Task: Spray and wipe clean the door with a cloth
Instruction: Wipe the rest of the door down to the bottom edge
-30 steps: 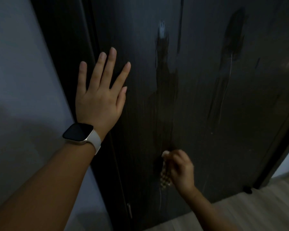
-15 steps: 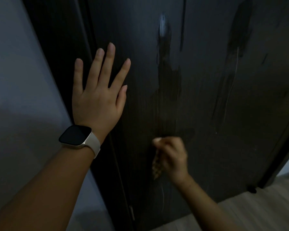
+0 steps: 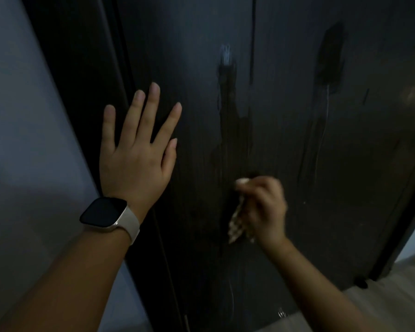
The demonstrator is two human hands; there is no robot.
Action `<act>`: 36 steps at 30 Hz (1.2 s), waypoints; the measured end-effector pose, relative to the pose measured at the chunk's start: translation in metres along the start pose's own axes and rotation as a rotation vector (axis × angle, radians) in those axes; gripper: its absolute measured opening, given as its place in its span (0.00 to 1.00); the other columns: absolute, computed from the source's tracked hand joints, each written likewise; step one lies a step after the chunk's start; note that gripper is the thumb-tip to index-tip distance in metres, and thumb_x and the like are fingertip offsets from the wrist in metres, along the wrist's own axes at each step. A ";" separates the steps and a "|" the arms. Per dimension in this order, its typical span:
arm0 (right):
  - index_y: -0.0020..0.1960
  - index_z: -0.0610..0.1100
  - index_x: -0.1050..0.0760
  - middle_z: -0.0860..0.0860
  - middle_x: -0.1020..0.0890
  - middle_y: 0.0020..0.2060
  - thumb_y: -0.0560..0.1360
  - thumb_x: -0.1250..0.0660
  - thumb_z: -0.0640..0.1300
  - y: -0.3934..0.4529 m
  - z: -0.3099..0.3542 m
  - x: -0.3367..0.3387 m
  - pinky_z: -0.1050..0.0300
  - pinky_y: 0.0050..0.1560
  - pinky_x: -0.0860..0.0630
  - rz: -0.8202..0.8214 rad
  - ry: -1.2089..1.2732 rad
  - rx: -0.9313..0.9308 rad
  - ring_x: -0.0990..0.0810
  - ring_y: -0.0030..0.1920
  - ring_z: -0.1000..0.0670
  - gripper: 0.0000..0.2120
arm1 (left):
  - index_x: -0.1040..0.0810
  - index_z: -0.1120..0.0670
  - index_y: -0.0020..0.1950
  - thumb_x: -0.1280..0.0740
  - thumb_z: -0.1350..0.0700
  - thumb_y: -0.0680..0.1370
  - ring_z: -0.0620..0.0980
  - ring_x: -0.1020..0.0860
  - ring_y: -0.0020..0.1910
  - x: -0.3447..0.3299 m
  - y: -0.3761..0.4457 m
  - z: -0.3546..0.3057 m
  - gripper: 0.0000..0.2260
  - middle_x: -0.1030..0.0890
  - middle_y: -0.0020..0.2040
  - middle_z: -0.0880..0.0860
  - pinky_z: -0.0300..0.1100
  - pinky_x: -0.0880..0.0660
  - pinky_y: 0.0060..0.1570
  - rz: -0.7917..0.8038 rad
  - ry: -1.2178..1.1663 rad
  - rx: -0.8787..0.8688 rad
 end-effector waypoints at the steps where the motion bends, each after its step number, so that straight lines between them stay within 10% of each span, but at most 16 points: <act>1: 0.46 0.35 0.19 0.46 0.24 0.45 0.74 0.32 0.29 0.014 -0.011 0.016 0.58 0.48 0.25 -0.126 -0.005 -0.068 0.23 0.48 0.48 0.05 | 0.47 0.46 0.79 0.50 0.48 0.84 0.54 0.49 0.78 0.000 0.000 0.000 0.22 0.48 0.80 0.55 0.53 0.61 0.74 -0.006 0.007 0.001; 4: 0.45 0.35 0.20 0.45 0.26 0.44 0.73 0.32 0.25 0.031 -0.018 0.024 0.54 0.44 0.25 -0.253 -0.004 -0.152 0.24 0.45 0.45 0.07 | 0.47 0.46 0.79 0.50 0.48 0.85 0.54 0.49 0.78 0.000 -0.001 0.000 0.22 0.49 0.80 0.55 0.53 0.61 0.74 -0.002 0.004 -0.006; 11: 0.53 0.42 0.19 0.52 0.24 0.50 0.72 0.36 0.33 -0.048 -0.017 0.001 0.58 0.50 0.26 0.223 -0.082 0.027 0.26 0.52 0.55 0.13 | 0.46 0.47 0.79 0.49 0.48 0.84 0.55 0.47 0.78 0.000 -0.001 0.000 0.23 0.48 0.80 0.55 0.54 0.59 0.74 -0.015 0.013 -0.004; 20: 0.43 0.34 0.19 0.41 0.24 0.40 0.75 0.31 0.32 0.112 0.004 0.046 0.65 0.45 0.28 -0.397 -0.020 -0.083 0.26 0.42 0.54 0.03 | 0.44 0.47 0.79 0.48 0.49 0.84 0.54 0.46 0.78 -0.001 -0.002 0.000 0.23 0.47 0.80 0.55 0.55 0.57 0.74 -0.023 -0.004 0.008; 27: 0.62 0.38 0.25 0.46 0.23 0.53 0.79 0.36 0.39 -0.008 0.033 -0.027 0.53 0.45 0.23 0.525 -0.159 0.662 0.22 0.48 0.44 0.13 | 0.44 0.47 0.79 0.47 0.50 0.82 0.54 0.46 0.78 0.001 -0.001 0.001 0.24 0.46 0.79 0.55 0.54 0.59 0.74 -0.003 -0.020 0.007; 36: 0.45 0.35 0.18 0.42 0.23 0.41 0.76 0.30 0.36 0.153 0.022 0.048 0.63 0.43 0.26 -0.382 -0.050 0.044 0.25 0.42 0.51 0.04 | 0.42 0.47 0.78 0.42 0.55 0.79 0.54 0.45 0.77 -0.001 -0.002 0.001 0.27 0.45 0.79 0.55 0.55 0.57 0.74 -0.023 -0.025 0.010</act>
Point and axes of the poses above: each hand's wrist, its own y-axis towards the middle knuckle, its own x-axis out of the back of the hand, z = x × y, the point moved 5 cm from there along y, towards the middle knuckle
